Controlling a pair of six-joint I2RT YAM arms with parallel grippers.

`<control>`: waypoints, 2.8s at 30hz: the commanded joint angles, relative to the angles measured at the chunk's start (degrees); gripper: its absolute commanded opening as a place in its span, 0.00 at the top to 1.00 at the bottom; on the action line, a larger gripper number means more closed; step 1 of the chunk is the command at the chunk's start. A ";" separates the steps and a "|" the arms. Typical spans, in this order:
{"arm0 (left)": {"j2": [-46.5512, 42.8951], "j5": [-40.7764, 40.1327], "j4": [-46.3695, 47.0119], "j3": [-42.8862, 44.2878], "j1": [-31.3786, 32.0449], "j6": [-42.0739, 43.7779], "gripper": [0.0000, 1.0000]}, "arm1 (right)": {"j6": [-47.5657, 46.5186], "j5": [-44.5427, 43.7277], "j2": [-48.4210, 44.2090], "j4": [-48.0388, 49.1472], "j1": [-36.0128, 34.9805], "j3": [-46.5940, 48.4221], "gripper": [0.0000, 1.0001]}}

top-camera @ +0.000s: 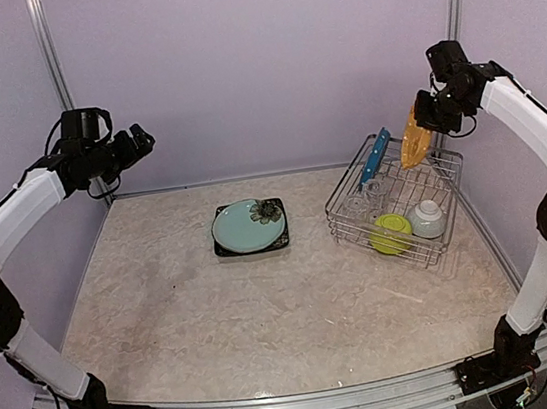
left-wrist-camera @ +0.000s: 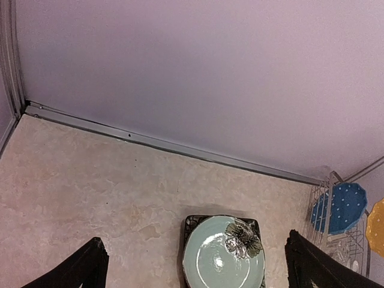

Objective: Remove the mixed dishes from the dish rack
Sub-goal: Pass from the right arm to the left

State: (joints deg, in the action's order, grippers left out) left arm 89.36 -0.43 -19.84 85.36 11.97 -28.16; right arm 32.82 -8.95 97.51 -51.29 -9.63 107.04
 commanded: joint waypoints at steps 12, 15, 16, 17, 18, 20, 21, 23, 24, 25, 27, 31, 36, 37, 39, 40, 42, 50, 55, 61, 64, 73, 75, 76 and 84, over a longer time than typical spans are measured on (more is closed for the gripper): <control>-0.89 20.47 6.83 -1.15 4.56 8.29 0.01 | -7.02 29.30 -15.01 24.46 -0.42 -12.68 1.00; 0.07 22.39 6.96 0.01 6.34 7.78 0.01 | -5.71 32.98 -16.35 29.64 -1.08 -15.65 1.00; 0.59 23.83 6.69 0.65 6.88 7.57 0.01 | -5.25 34.15 -16.46 31.25 -1.44 -16.71 1.00; 1.31 24.79 6.33 1.34 7.55 7.40 0.01 | -5.03 35.64 -16.42 32.65 -1.82 -17.15 1.00; 1.80 25.54 6.15 1.95 8.04 7.22 0.01 | -4.89 37.07 -16.10 33.71 -2.16 -17.35 1.00; 2.80 28.67 5.71 3.05 9.26 7.12 0.01 | -4.62 39.30 -15.45 35.44 -3.11 -17.57 1.00; 3.43 29.72 5.53 3.57 9.80 7.01 0.01 | -4.56 40.25 -15.12 36.31 -3.74 -17.76 1.00; 4.30 32.08 4.99 4.81 10.74 6.85 0.02 | -4.37 41.90 -14.39 37.95 -5.03 -18.11 1.00; 4.89 32.76 4.88 5.15 11.20 6.56 0.02 | -4.09 42.78 -14.09 38.86 -5.88 -18.41 1.00; 5.19 33.31 4.89 5.43 11.63 6.20 0.03 | -3.83 43.28 -13.82 39.74 -6.54 -18.74 1.00; 6.05 34.87 4.82 5.85 12.38 5.45 0.04 | -2.97 44.62 -13.27 42.48 -7.60 -19.56 1.00; 7.74 38.05 4.07 7.03 12.95 2.74 0.08 | -1.23 48.37 -11.64 46.58 -9.72 -20.47 1.00; 9.95 40.72 3.40 8.41 13.64 -0.47 0.14 | -0.29 50.59 -9.46 49.36 -12.16 -20.30 1.00; 10.22 40.95 3.39 8.75 13.73 -1.12 0.15 | 0.02 50.79 -9.19 49.98 -12.50 -20.34 1.00; 11.13 41.45 3.75 9.12 13.83 -2.60 0.17 | 0.87 51.59 -8.50 51.04 -13.09 -20.47 1.00; 11.53 41.73 4.49 9.02 13.91 -3.37 0.18 | 1.34 52.06 -8.10 51.10 -13.38 -20.47 1.00; 12.31 42.24 5.61 8.91 14.23 -4.31 0.20 | 2.30 52.90 -7.25 53.04 -14.20 -20.54 1.00; 15.58 42.59 7.64 10.47 15.02 -5.33 0.35 | 5.18 54.32 -5.92 57.55 -16.25 -21.70 1.00; 17.03 42.52 8.63 12.04 15.02 -5.75 0.46 | 7.41 55.47 -5.99 60.41 -16.69 -23.50 1.00; 18.10 42.81 8.93 13.43 15.03 -5.50 0.58 | 9.48 56.43 -5.68 62.84 -16.96 -24.83 1.00; 18.77 43.25 8.52 14.08 15.02 -5.33 0.63 | 10.07 56.96 -5.42 63.60 -17.05 -25.02 1.00; 19.24 44.83 9.04 14.31 15.02 -5.08 0.76 | 13.54 58.98 -4.29 67.55 -17.05 -25.57 1.00; 19.18 45.30 8.78 14.21 15.02 -4.73 0.84 | 13.81 59.19 -4.17 67.78 -17.00 -25.65 1.00; 19.11 45.55 8.64 14.22 15.02 -4.71 0.89 | 13.85 59.34 -3.99 67.75 -17.00 -25.61 1.00; 17.64 45.85 8.73 11.94 13.99 -6.83 1.00 | 12.60 58.55 -3.69 65.05 -16.96 -25.57 0.89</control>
State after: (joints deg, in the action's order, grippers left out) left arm 107.94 41.95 -12.51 97.97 26.76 -30.35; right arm 48.10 47.11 94.74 6.81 -25.87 80.66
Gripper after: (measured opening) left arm 0.072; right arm 0.245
